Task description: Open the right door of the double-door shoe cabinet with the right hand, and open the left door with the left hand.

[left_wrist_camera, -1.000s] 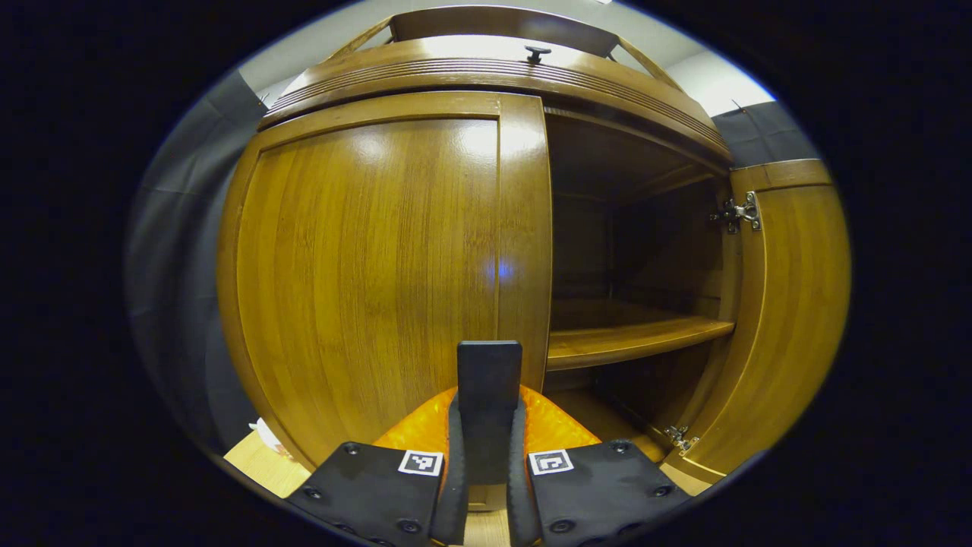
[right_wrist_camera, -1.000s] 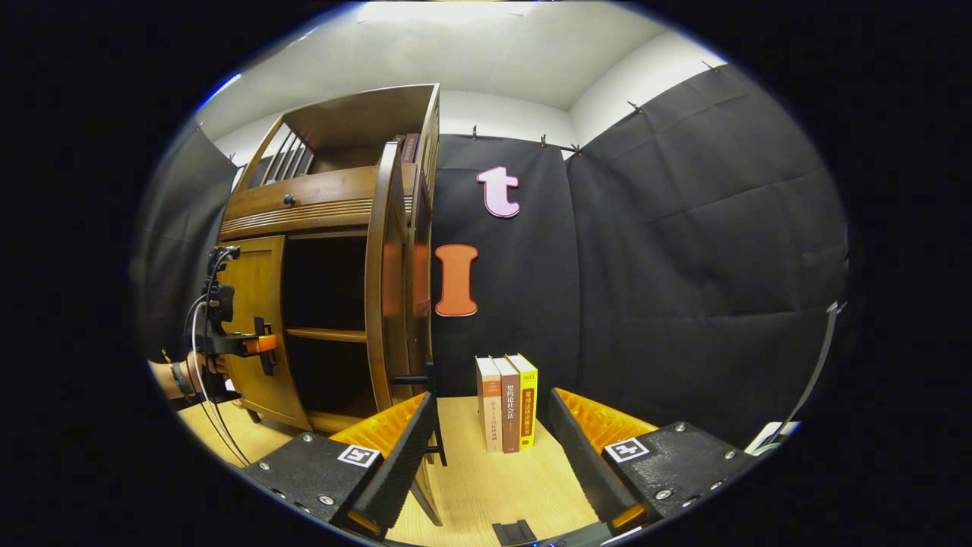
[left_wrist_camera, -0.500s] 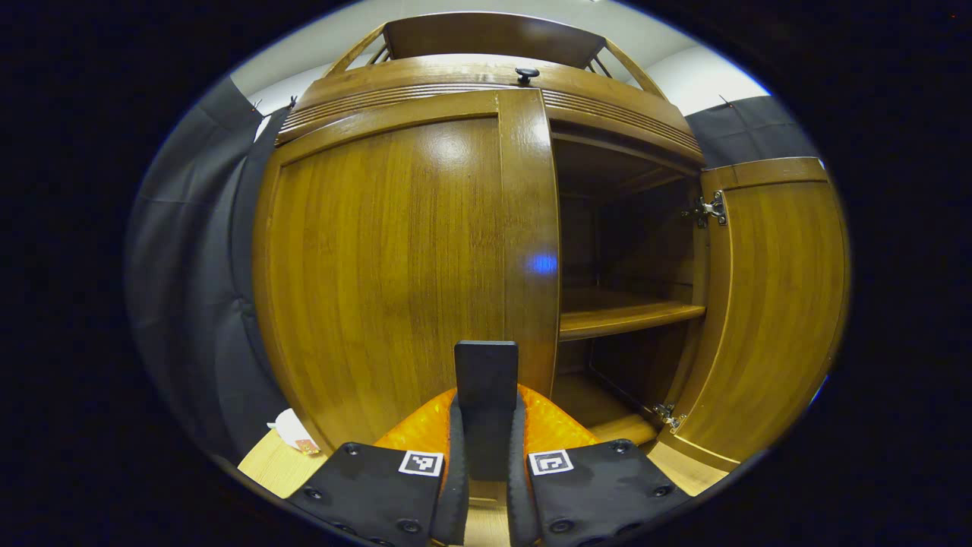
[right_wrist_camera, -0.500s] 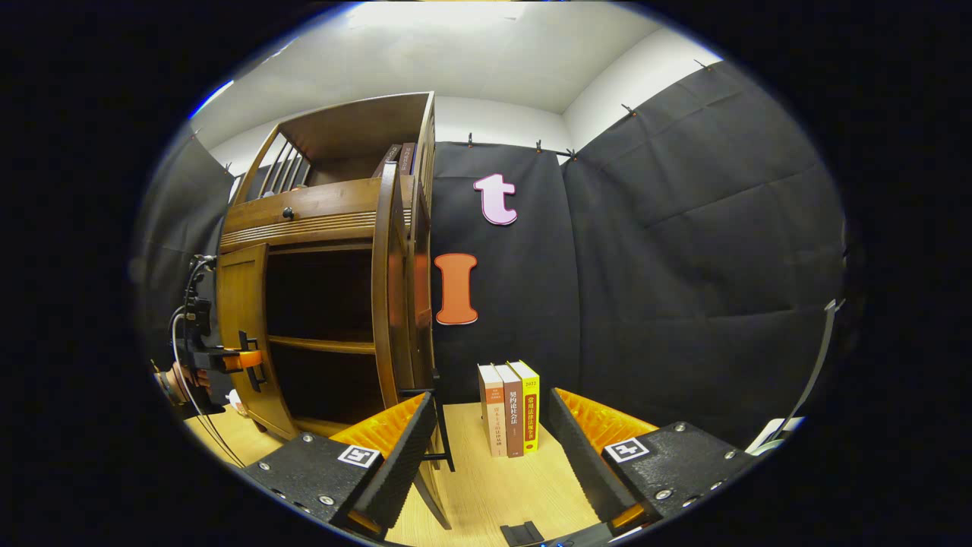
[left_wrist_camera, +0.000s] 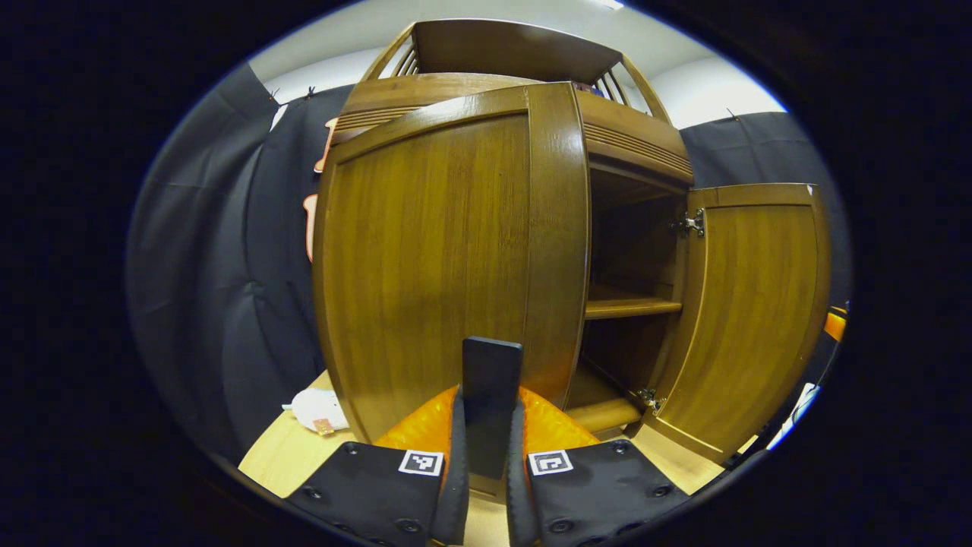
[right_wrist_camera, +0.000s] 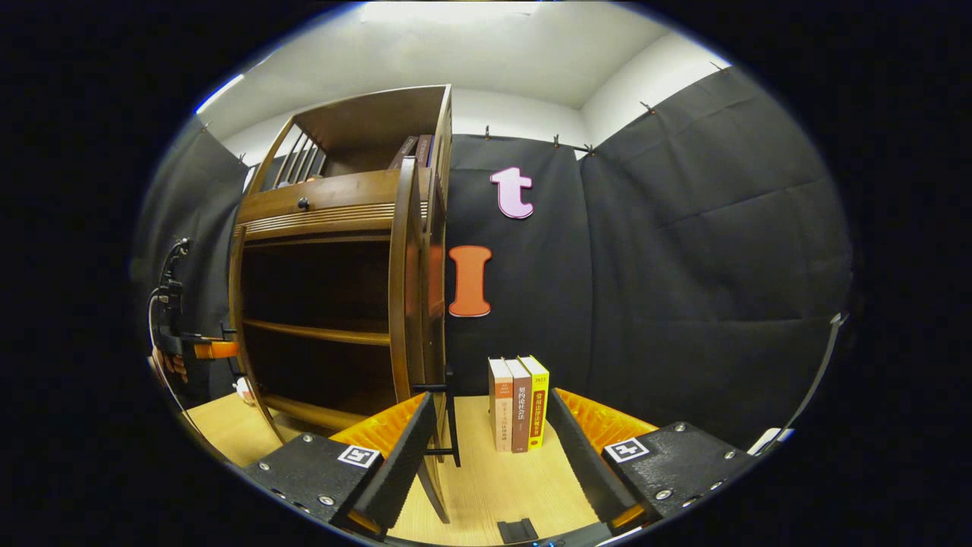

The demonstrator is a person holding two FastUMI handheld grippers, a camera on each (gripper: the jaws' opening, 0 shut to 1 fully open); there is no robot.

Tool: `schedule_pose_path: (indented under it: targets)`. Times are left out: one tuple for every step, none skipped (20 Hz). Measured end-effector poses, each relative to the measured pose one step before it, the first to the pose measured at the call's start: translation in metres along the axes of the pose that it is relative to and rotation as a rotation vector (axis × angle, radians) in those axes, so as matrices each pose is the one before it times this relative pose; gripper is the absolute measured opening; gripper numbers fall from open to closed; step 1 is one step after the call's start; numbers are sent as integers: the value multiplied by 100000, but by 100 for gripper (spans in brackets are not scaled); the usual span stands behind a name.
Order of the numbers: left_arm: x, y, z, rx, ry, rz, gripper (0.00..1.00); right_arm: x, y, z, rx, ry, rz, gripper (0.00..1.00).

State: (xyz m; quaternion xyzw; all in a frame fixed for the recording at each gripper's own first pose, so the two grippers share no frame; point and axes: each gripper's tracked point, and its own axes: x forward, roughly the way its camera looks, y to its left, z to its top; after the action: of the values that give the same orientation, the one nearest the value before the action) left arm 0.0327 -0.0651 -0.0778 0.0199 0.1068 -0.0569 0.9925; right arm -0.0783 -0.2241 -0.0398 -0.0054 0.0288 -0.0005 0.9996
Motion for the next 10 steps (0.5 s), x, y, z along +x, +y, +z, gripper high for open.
schedule_pose_path:
  targets:
    - [-744,488,-1,1405,-498,901,27,-102,87,127,-235,47,523,92]
    - [-727,556,-42,-54,-438,864,27,107,7,240,-68,-394,230,92]
    - [-721,633,243,-1305,-622,860,27,44,-67,198,199,-647,0,92]
    - [-394,595,101,-1611,-904,942,27,200,-162,120,315,-574,-282,92]
    - [-445,611,61,-508,-1105,816,27,207,-150,50,105,-256,-321,92]
    - [-633,527,-43,1088,-925,796,27,242,-282,-69,1,-83,-851,92]
    - [-524,626,37,1659,-687,1194,26,240,-247,-38,72,186,-602,92]
    - [-495,743,-3,1066,-279,1413,26,195,-144,-72,185,431,-494,92]
    - [-411,644,14,-163,-413,1332,26,127,-35,94,269,-19,-213,92]
    - [-496,670,112,-1432,-351,1488,26,125,82,146,238,-145,31,92]
